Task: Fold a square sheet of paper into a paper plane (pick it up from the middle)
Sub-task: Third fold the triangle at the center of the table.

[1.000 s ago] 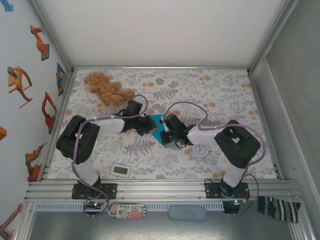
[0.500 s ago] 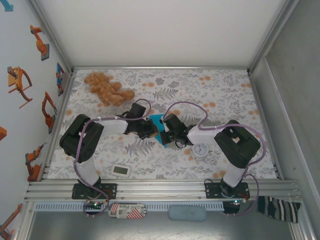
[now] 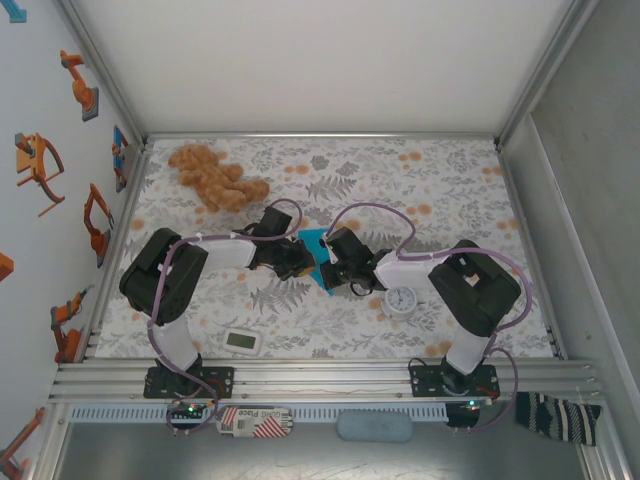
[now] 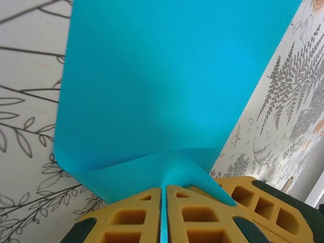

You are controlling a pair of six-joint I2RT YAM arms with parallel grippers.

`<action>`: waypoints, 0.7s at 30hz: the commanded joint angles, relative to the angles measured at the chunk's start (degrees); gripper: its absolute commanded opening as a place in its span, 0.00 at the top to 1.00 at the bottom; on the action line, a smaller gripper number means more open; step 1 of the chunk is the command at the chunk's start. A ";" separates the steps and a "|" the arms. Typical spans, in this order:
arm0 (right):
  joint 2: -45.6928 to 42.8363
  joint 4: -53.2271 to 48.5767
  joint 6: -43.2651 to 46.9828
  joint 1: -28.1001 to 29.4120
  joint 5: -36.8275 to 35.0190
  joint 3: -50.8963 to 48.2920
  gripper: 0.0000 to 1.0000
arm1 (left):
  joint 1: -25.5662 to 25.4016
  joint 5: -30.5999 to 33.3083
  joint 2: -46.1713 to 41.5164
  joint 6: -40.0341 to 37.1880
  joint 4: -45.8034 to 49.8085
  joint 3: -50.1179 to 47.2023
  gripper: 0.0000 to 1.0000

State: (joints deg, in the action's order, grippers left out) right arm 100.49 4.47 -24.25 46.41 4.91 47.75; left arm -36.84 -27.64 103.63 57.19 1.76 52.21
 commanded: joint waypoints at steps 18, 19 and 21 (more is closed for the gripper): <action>1.50 -2.18 -0.84 -0.27 -0.25 0.42 1.00 | -0.34 -0.05 2.42 -1.21 1.56 1.73 0.88; 1.48 -2.17 -0.85 -0.32 -0.25 0.42 1.00 | -0.36 0.03 2.37 -1.35 1.85 1.83 0.88; 1.31 -2.16 -0.82 -0.28 -0.34 0.33 1.00 | -0.42 0.04 2.12 -1.71 2.32 2.20 0.88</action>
State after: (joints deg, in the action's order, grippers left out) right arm 100.49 4.47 -24.25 46.41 4.91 47.75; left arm -36.84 -27.64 104.92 57.04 2.24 52.86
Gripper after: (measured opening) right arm 0.048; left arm 0.123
